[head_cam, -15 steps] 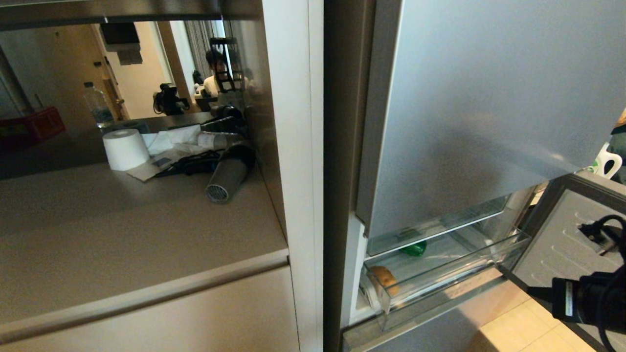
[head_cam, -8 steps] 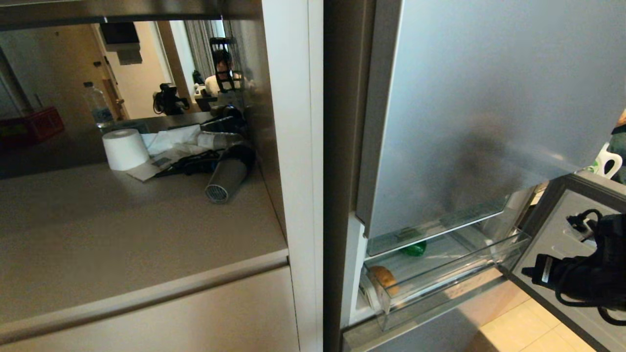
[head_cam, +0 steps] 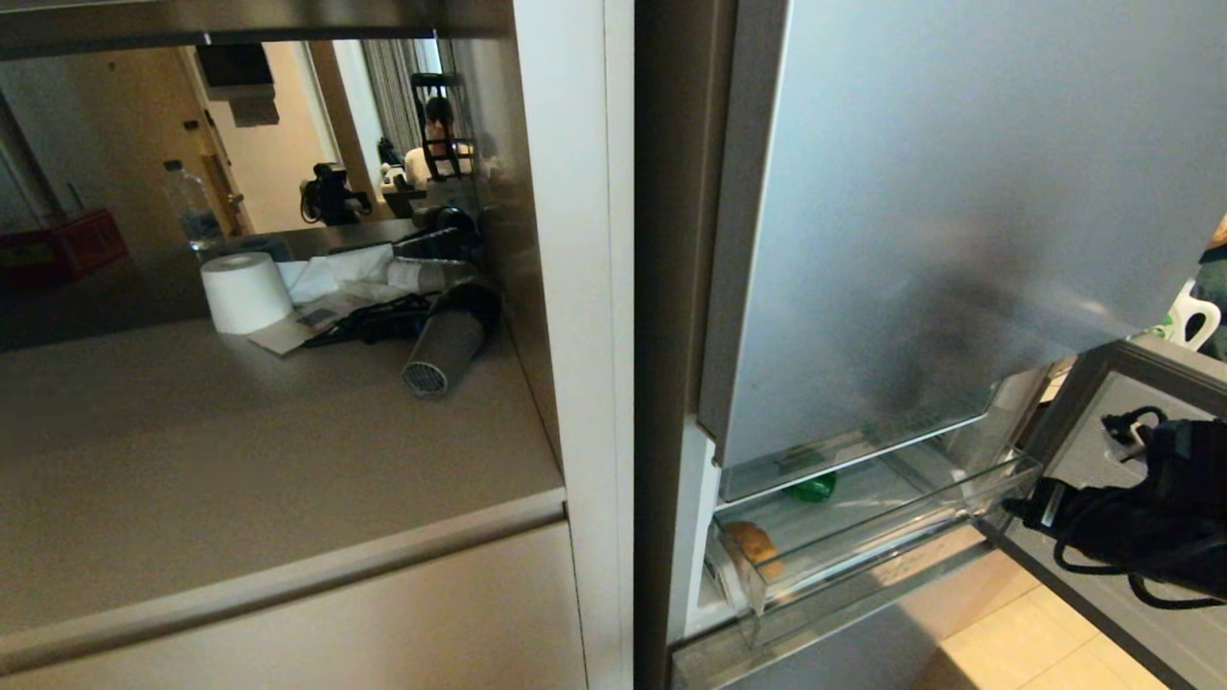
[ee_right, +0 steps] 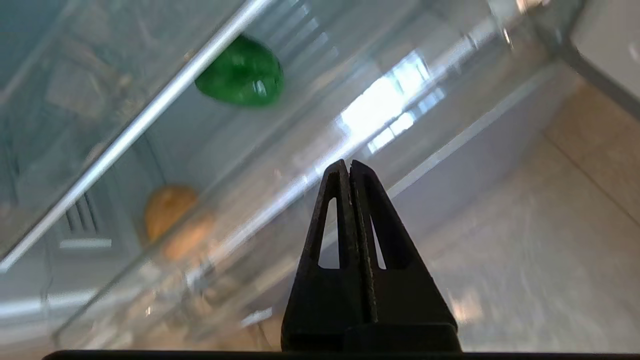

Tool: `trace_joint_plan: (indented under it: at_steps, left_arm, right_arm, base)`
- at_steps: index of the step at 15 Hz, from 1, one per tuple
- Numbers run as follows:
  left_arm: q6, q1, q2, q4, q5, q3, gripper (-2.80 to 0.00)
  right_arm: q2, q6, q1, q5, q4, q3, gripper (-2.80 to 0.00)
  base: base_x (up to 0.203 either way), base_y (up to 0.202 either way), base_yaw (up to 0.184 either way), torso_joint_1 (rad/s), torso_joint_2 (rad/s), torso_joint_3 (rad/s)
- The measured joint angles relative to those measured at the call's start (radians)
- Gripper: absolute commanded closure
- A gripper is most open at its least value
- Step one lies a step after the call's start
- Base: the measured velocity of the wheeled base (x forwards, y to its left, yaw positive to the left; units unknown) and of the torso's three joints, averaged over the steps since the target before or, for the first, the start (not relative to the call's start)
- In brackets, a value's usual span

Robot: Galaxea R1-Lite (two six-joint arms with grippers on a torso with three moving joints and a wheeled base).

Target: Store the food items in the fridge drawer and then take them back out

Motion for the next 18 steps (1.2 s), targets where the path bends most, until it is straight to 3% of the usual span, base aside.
trace_joint_plan:
  at_steps: [5,14,18]
  left_arm:
    - [0.000,0.000,0.000,0.000,0.000,0.000,0.00]
    - [0.000,0.000,0.000,0.000,0.000,0.000,0.00]
    - [0.000,0.000,0.000,0.000,0.000,0.000,0.00]
  right_arm:
    - [0.163,0.027,-0.003,0.009,-0.191,-0.047,0.00]
    - [0.278,0.081,-0.002,0.042,-0.183,-0.182,0.00]
    - [0.296,0.095,-0.001,0.044,-0.085,-0.243,0.00]
  base:
    - [0.000,0.000,0.000,0.000,0.00,0.000]
    - [0.000,0.000,0.000,0.000,0.00,0.000]
    - [0.000,0.000,0.000,0.000,0.00,0.000]
